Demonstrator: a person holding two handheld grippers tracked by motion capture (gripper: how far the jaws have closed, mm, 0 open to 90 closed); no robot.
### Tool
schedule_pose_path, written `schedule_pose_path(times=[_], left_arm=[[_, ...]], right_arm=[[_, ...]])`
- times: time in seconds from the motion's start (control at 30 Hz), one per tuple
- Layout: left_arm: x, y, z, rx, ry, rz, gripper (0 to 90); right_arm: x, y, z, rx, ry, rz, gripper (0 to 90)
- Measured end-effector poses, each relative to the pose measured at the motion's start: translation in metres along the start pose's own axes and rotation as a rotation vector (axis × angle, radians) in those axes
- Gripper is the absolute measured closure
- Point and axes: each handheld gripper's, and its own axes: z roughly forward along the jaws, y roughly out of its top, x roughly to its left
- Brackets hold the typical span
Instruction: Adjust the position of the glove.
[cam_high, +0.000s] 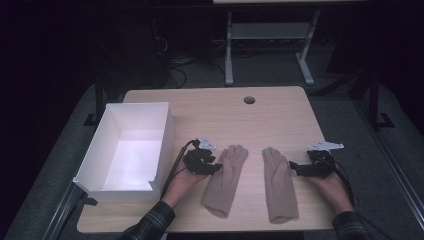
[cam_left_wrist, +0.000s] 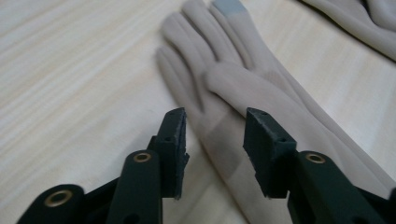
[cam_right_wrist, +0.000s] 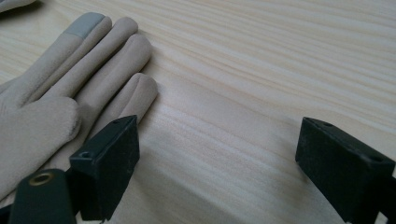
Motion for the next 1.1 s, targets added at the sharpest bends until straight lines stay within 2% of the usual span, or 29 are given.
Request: schedule_pose_path(times=[0.1, 0.27, 0.43, 0.5, 0.53, 0.57, 0.63, 0.73, 0.8, 0.83, 0.9, 0.93, 1.0, 1.03, 1.1], left_arm=[[0.002, -0.002, 0.006, 0.021, 0.000, -0.006, 56.0], [0.000, -0.004, 0.013, 0.050, 0.011, 0.012, 56.4], [-0.002, -0.007, 0.013, 0.038, 0.007, 0.017, 62.4], [-0.003, -0.007, 0.013, 0.034, -0.003, 0.018, 70.3], [-0.004, -0.008, 0.014, 0.034, -0.016, 0.019, 70.3], [-0.006, -0.007, 0.014, 0.038, -0.018, 0.021, 77.7], [-0.007, -0.007, 0.014, 0.043, -0.018, 0.025, 80.9], [-0.007, -0.006, 0.014, 0.049, -0.026, 0.024, 82.7], [-0.006, -0.006, 0.014, 0.049, -0.034, 0.016, 83.4], [-0.005, -0.006, 0.014, 0.047, -0.040, 0.009, 83.9], [-0.004, -0.006, 0.014, 0.045, -0.040, 0.009, 83.9], [-0.004, -0.006, 0.014, 0.045, -0.040, 0.009, 83.9], [-0.005, -0.006, 0.014, 0.046, -0.040, 0.009, 83.9], [-0.005, -0.006, 0.014, 0.048, -0.039, 0.009, 83.9], [-0.005, -0.006, 0.014, 0.047, -0.039, 0.008, 83.9]], right_arm=[[0.000, 0.000, 0.000, 0.000, 0.000, 0.000, 13.1], [0.000, 0.000, 0.000, 0.000, 0.000, 0.000, 13.1], [0.000, 0.000, 0.000, 0.001, 0.003, -0.006, 12.6], [0.000, 0.000, 0.000, 0.001, 0.004, -0.007, 12.6], [0.001, 0.000, 0.000, 0.001, 0.004, -0.006, 12.6], [0.001, 0.000, 0.000, 0.002, 0.004, -0.005, 13.0], [0.001, 0.000, -0.001, 0.001, 0.005, -0.006, 14.4], [0.001, 0.000, -0.006, 0.002, 0.022, -0.013, 29.1], [0.001, 0.001, -0.011, -0.005, 0.057, -0.002, 41.7], [0.005, 0.003, -0.018, -0.021, 0.093, -0.013, 53.3], [0.009, 0.005, -0.025, -0.028, 0.124, -0.033, 67.9], [0.009, 0.005, -0.025, -0.028, 0.124, -0.033, 67.9], [0.015, 0.004, -0.031, -0.009, 0.169, -0.056, 83.0], [0.017, 0.004, -0.033, -0.001, 0.185, -0.071, 86.7], [0.025, -0.001, -0.039, 0.025, 0.218, -0.103, 89.9]])
